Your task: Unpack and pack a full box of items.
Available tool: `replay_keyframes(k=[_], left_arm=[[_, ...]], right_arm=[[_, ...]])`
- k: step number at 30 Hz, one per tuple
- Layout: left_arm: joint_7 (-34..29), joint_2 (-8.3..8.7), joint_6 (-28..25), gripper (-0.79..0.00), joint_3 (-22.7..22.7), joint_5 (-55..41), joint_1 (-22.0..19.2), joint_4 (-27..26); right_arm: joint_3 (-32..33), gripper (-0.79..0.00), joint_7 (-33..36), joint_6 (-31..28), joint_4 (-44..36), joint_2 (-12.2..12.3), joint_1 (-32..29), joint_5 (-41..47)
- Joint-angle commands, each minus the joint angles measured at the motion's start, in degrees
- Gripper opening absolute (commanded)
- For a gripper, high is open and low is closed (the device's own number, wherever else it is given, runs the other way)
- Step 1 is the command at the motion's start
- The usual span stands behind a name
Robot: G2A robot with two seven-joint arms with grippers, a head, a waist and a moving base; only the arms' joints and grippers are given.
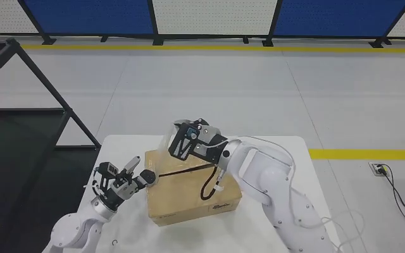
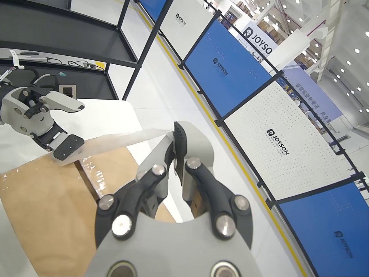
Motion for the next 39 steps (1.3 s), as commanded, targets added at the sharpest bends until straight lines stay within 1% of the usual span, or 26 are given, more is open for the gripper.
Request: replay_keyframes(k=[1, 11, 21, 29, 38, 39], left_arm=[[0.06, -0.03, 0.03, 0.0, 0.1, 0.02, -0.04, 0.19], [0.7, -0.19, 0.13, 0.0, 0.87, 0.87, -0.65, 0.99], [1.82, -0.36, 0.9, 0.0, 1.77, 2.14, -1.4, 1.05], [2.6, -0.45, 1.76, 0.0, 2.39, 3.52, -1.65, 0.52], [2.82, -0.51, 2.2, 0.0, 2.47, 3.67, -1.56, 0.52], [2.84, -0.51, 2.22, 0.0, 2.46, 3.72, -1.56, 0.53]], right_arm=[[0.17, -0.785, 0.24, 0.04, 0.38, 0.04, 0.02, -0.04], [2.44, -0.785, 1.61, -0.25, 1.8, 0.62, -0.96, -0.04], [4.0, -0.785, 4.19, -5.36, 1.03, 1.63, -2.85, -0.74], [5.08, -0.785, 5.77, -6.9, 0.67, 2.33, -4.29, -1.52], [6.01, -0.785, 7.31, -7.62, 2.76, 2.92, -4.79, -1.5], [6.19, -0.757, 7.69, -7.63, 3.01, 3.0, -4.85, -1.54]])
